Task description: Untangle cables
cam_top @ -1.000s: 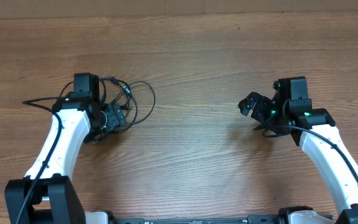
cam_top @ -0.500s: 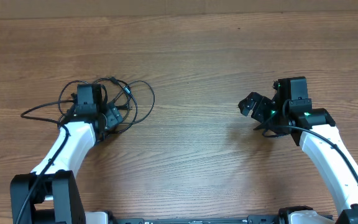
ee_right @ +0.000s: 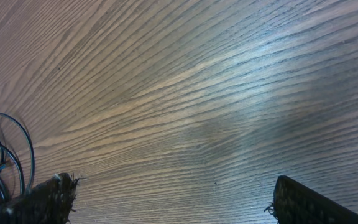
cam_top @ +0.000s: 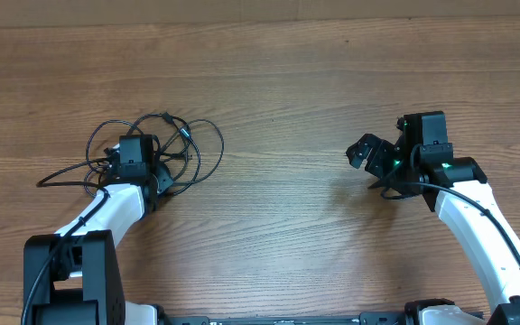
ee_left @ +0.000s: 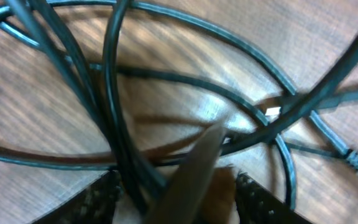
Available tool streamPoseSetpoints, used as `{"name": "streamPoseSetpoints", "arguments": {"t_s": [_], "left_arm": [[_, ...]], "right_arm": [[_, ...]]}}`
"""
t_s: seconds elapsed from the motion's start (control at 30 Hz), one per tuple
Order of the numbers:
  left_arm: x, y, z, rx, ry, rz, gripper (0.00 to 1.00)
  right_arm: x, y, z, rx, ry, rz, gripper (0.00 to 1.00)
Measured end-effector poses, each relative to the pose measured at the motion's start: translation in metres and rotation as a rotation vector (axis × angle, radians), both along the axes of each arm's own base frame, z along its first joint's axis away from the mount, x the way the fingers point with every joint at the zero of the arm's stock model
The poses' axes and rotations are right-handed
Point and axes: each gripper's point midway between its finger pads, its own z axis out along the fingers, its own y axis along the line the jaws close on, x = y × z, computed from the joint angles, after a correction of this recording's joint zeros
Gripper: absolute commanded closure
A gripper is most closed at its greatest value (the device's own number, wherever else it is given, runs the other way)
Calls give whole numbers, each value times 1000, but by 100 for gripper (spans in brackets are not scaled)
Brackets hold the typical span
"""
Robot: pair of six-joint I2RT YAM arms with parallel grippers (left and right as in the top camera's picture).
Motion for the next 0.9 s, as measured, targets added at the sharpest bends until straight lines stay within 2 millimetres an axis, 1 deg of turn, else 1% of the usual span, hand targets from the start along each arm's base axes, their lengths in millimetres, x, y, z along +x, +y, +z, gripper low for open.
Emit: {"name": "streamPoseSetpoints", "arguments": {"t_s": [0.03,0.07,0.13,0.2,0.3,0.33,0.4,0.43,0.47,0.53,0.57,0.6,0.63,0.67,0.7,0.77,0.8,0.83,0.9], "left_arm": [[2,-1,0,-5,-10,2,91],[6,-2,1,-20,-27,5,96],[11,-6,0,-50,-46,0,96],[16,-14,0,-97,-64,-18,96],[20,-34,2,-203,-76,-72,96],[24,-47,6,-262,-84,-122,96],[35,-65,19,-338,-113,-214,96],[53,-86,45,-417,-175,-329,96],[60,-94,58,-446,-207,-376,96],[79,-121,104,-560,-304,-532,96],[84,-132,124,-603,-345,-595,96],[89,-148,157,-664,-413,-699,96],[90,-156,172,-690,-443,-746,96],[89,-169,194,-736,-481,-822,96],[85,-181,211,-771,-507,-888,96],[74,-201,230,-824,-528,-987,96],[67,-211,235,-851,-522,-1022,96],[59,-221,237,-876,-506,-1053,96],[43,-239,231,-915,-446,-1091,96]], "right_arm": [[0,0,0,0,-1,0,0],[0,0,0,0,-1,1,0],[0,0,0,0,0,0,0],[0,0,0,0,-1,0,0],[0,0,0,0,0,0,0],[0,0,0,0,0,0,0],[0,0,0,-1,-1,0,0],[0,0,0,0,-1,0,0],[0,0,0,0,-1,1,0],[0,0,0,1,-2,2,0],[0,1,0,3,-3,4,0],[2,4,2,13,-13,21,0],[4,9,5,31,-31,50,0],[5,13,7,47,-46,74,0],[7,19,11,71,-67,109,0],[9,29,17,117,-95,157,0],[9,34,20,142,-108,182,0],[10,39,24,167,-123,204,0],[12,48,31,208,-151,242,0]]}}
